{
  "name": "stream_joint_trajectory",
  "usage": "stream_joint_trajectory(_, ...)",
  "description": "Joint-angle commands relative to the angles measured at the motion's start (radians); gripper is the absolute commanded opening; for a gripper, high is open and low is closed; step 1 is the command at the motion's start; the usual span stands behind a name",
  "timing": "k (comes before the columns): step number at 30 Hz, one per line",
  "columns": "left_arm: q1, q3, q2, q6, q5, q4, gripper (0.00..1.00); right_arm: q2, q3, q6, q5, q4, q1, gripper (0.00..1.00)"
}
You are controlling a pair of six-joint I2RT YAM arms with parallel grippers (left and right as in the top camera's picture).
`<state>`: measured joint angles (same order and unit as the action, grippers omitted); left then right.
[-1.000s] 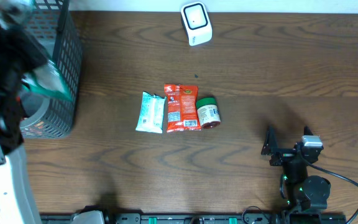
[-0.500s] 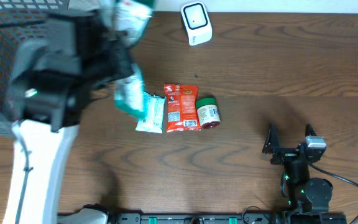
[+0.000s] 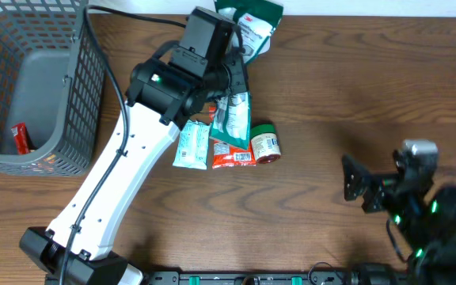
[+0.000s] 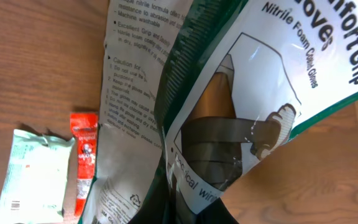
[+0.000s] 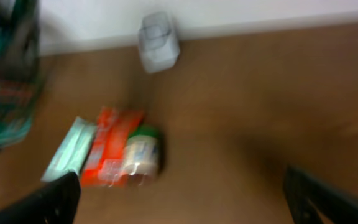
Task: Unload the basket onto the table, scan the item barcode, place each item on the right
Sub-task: 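Lift the glove packet out and pass it toward the right gripper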
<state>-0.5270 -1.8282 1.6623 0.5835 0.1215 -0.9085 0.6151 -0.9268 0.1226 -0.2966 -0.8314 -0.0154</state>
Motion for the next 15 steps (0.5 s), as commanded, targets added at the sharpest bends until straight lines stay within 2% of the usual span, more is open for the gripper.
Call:
stream_joint_trajectory(1, -0.002, -0.008, -0.009, 0.021, 0.036, 0.006, 0.07, 0.188, -0.160, -0.050, -0.253, -0.073, -0.001, 0.99)
stream_joint_trajectory(4, -0.003, -0.008, -0.009, 0.020, 0.118, 0.005, 0.07, 0.297, -0.208, -0.100, -0.484, -0.125, 0.006, 0.99)
stream_joint_trajectory(6, -0.006, -0.008, -0.009, 0.021, 0.145, 0.006, 0.07, 0.350, -0.208, -0.086, -0.615, -0.103, 0.014, 0.88)
stream_joint_trajectory(11, -0.026, -0.008, -0.009, 0.020, 0.148, 0.006, 0.07, 0.464, -0.212, -0.032, -0.668, -0.051, 0.084, 0.86)
stream_joint_trajectory(15, -0.029, -0.008, -0.009, 0.017, 0.132, 0.006, 0.07, 0.487, -0.225, 0.026, -0.656, 0.021, 0.176, 0.86)
